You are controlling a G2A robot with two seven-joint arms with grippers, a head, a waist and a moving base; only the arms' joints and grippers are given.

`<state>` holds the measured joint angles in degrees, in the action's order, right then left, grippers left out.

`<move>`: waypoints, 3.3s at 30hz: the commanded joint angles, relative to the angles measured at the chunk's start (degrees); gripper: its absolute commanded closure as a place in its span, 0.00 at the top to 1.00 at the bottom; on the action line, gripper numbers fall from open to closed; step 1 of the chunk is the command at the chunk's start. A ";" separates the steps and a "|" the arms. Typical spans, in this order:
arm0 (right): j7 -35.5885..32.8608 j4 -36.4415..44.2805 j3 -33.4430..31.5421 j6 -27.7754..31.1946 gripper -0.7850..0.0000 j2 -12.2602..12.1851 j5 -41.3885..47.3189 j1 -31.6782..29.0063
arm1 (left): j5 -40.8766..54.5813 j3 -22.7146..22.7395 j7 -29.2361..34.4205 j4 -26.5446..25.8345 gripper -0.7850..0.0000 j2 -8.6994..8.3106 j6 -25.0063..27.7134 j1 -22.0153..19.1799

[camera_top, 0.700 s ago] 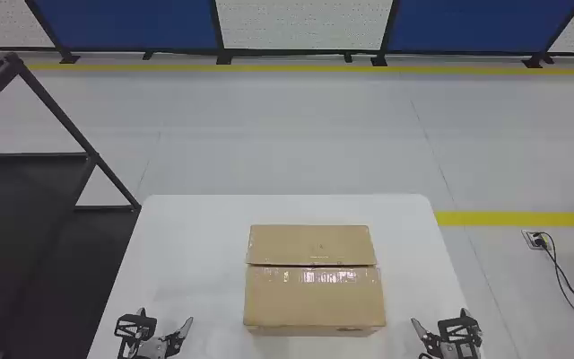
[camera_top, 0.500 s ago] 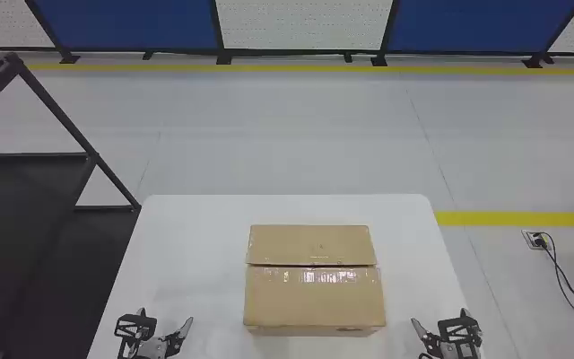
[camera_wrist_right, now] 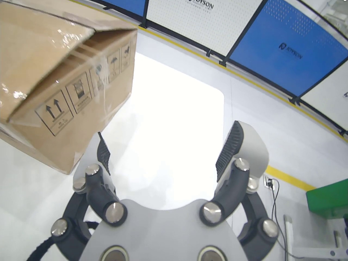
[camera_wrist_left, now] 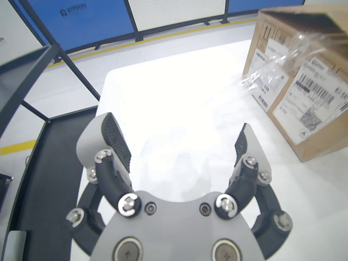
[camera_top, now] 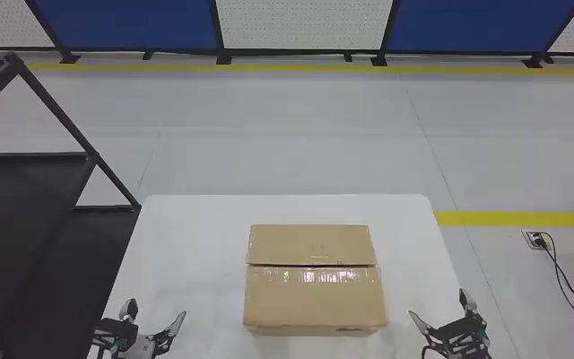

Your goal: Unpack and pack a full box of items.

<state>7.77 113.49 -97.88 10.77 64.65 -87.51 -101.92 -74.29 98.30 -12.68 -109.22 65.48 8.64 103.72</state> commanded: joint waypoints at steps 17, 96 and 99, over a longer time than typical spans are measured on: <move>-5.55 6.92 -4.78 9.47 1.00 -0.91 -2.63 1.46 | -0.99 6.17 -5.18 -1.30 1.00 -1.20 16.48 -0.82; 38.16 -16.80 0.74 44.60 1.00 -7.99 -31.88 34.29 | -3.73 6.08 -23.76 3.20 1.00 -2.77 40.11 -10.56; 38.16 -16.80 0.74 44.60 1.00 -7.99 -31.88 34.29 | -3.73 6.08 -23.76 3.20 1.00 -2.77 40.11 -10.56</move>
<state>45.94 96.70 -97.14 55.36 56.66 -119.40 -67.64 -78.03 104.38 -36.45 -106.02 62.71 48.76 93.16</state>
